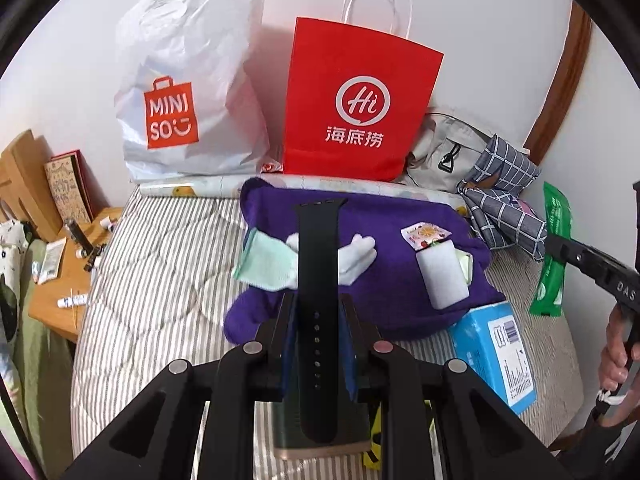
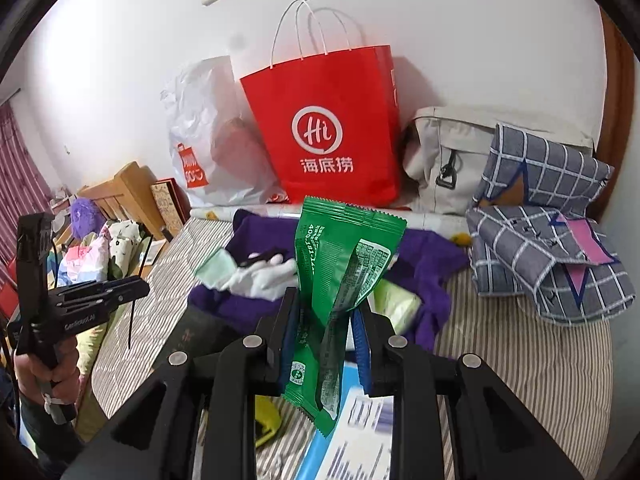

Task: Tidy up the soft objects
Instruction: 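Carry the black strap with the left tool while the right tool carries the green packet to the towel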

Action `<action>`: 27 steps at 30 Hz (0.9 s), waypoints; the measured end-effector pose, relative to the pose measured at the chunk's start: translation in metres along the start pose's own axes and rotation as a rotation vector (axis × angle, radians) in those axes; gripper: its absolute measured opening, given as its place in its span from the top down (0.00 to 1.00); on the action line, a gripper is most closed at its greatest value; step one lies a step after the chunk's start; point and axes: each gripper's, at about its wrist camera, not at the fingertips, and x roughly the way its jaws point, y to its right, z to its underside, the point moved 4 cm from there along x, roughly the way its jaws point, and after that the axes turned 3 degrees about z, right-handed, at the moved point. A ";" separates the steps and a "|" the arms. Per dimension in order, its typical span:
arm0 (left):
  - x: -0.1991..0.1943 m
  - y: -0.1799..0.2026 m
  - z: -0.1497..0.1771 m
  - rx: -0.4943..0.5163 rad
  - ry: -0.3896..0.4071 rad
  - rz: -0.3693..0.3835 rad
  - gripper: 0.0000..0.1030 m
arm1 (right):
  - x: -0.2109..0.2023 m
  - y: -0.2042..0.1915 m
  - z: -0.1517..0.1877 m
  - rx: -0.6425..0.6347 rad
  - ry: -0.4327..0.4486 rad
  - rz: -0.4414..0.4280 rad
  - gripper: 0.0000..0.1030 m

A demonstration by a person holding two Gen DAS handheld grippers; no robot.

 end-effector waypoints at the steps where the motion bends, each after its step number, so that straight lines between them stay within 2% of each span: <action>1: 0.001 0.000 -0.002 0.000 0.001 -0.002 0.81 | 0.003 0.001 -0.004 0.001 0.002 -0.002 0.75; 5: 0.012 -0.006 -0.010 -0.017 0.004 -0.020 0.81 | 0.018 0.006 -0.014 0.020 -0.011 -0.005 0.75; 8: 0.023 -0.008 -0.014 -0.019 0.004 -0.036 0.81 | 0.029 0.006 -0.018 0.023 -0.026 -0.039 0.75; 17: 0.059 -0.016 -0.025 -0.055 -0.029 -0.015 0.81 | 0.064 0.030 -0.032 0.024 -0.071 0.007 0.75; 27: 0.093 -0.018 -0.037 -0.068 -0.061 0.010 0.81 | 0.126 0.050 -0.024 -0.038 -0.214 0.044 0.75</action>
